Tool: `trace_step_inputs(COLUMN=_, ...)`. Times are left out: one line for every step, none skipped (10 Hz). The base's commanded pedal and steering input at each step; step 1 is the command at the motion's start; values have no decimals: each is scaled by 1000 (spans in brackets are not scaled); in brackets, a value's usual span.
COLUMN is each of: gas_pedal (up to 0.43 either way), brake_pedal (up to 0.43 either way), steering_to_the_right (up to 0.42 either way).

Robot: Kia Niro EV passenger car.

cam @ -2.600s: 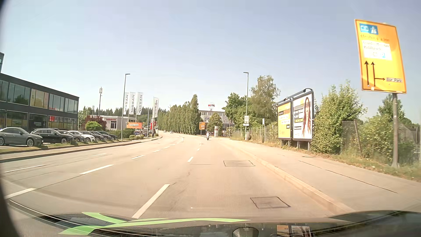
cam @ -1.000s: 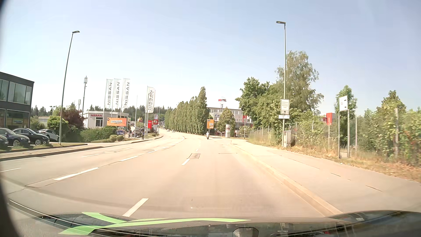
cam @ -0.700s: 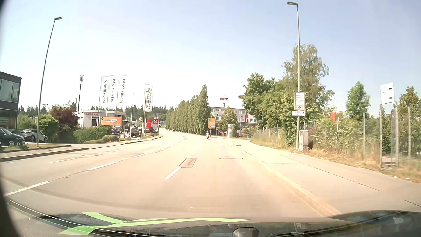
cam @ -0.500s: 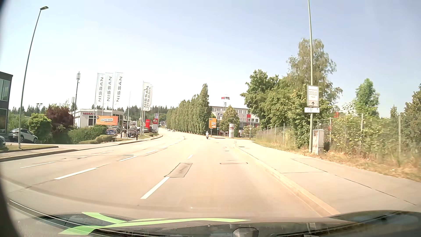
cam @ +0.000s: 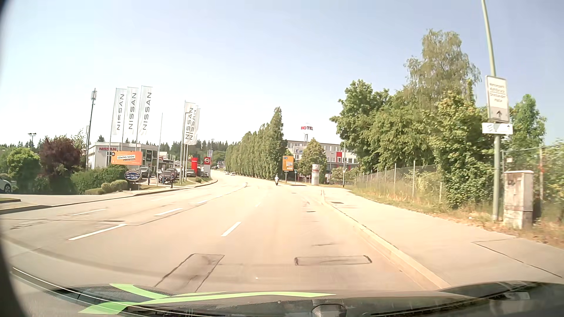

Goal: Follow the waypoints while adhering to traffic rules and regulations

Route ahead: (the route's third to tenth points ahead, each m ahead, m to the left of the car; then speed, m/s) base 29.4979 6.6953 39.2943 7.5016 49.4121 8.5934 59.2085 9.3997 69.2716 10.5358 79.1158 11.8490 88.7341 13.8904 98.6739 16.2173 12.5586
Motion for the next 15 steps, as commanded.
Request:
trace_step_inputs(gas_pedal=138, brake_pedal=0, steering_to_the_right=-10)
trace_step_inputs(gas_pedal=138, brake_pedal=0, steering_to_the_right=-10)
trace_step_inputs(gas_pedal=138, brake_pedal=0, steering_to_the_right=-10)
trace_step_inputs(gas_pedal=138, brake_pedal=0, steering_to_the_right=-10)
trace_step_inputs(gas_pedal=138, brake_pedal=0, steering_to_the_right=-10)
trace_step_inputs(gas_pedal=138, brake_pedal=0, steering_to_the_right=-10)
trace_step_inputs(gas_pedal=138, brake_pedal=0, steering_to_the_right=-10)
trace_step_inputs(gas_pedal=138, brake_pedal=0, steering_to_the_right=-11)
trace_step_inputs(gas_pedal=138, brake_pedal=0, steering_to_the_right=-11)
trace_step_inputs(gas_pedal=138, brake_pedal=0, steering_to_the_right=-11)
trace_step_inputs(gas_pedal=138, brake_pedal=0, steering_to_the_right=-11)
trace_step_inputs(gas_pedal=138, brake_pedal=0, steering_to_the_right=-11)
trace_step_inputs(gas_pedal=138, brake_pedal=0, steering_to_the_right=-12)
trace_step_inputs(gas_pedal=138, brake_pedal=0, steering_to_the_right=-11)
trace_step_inputs(gas_pedal=138, brake_pedal=0, steering_to_the_right=-12)
